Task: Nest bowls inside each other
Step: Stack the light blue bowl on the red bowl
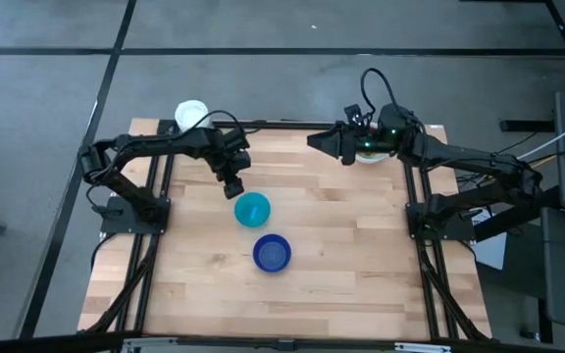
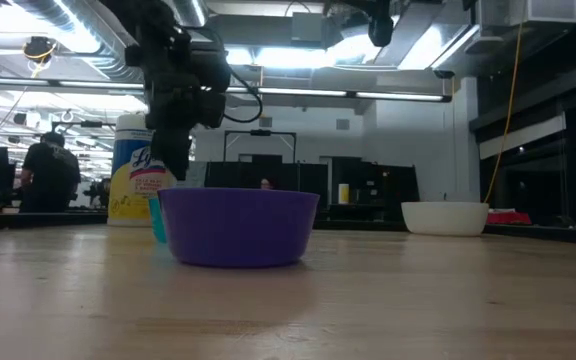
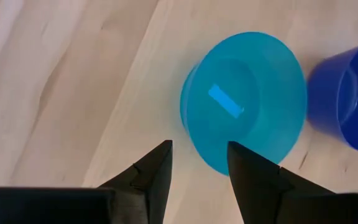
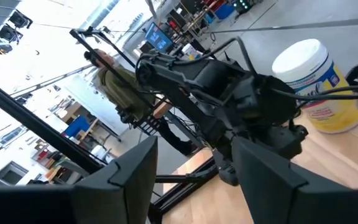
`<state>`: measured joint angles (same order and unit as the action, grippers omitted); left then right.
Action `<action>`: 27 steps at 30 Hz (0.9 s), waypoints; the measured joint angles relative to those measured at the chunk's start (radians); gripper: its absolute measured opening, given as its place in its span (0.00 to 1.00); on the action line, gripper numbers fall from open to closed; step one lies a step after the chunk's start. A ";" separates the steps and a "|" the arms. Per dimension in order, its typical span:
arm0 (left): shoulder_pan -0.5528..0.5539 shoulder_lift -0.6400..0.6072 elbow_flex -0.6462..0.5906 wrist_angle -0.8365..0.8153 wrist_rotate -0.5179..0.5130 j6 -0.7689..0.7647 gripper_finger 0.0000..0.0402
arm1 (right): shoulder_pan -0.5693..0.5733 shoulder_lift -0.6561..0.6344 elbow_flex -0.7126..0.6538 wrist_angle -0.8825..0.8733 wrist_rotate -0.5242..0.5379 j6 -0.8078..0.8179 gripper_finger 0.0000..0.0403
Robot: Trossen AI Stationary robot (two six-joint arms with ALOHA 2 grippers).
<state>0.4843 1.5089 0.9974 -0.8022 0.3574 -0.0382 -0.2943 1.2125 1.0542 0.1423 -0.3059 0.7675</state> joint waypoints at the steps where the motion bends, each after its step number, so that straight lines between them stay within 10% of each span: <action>1: 0.000 0.000 -0.010 0.012 0.000 -0.006 0.37 | 0.005 0.000 0.000 0.000 0.007 0.003 0.52; 27: -0.038 0.135 -0.046 0.153 0.079 -0.056 0.38 | 0.026 0.000 0.000 0.043 0.028 0.014 0.54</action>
<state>0.4459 1.6444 0.9516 -0.6494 0.4361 -0.0945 -0.2684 1.2129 1.0538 0.1852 -0.2779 0.7818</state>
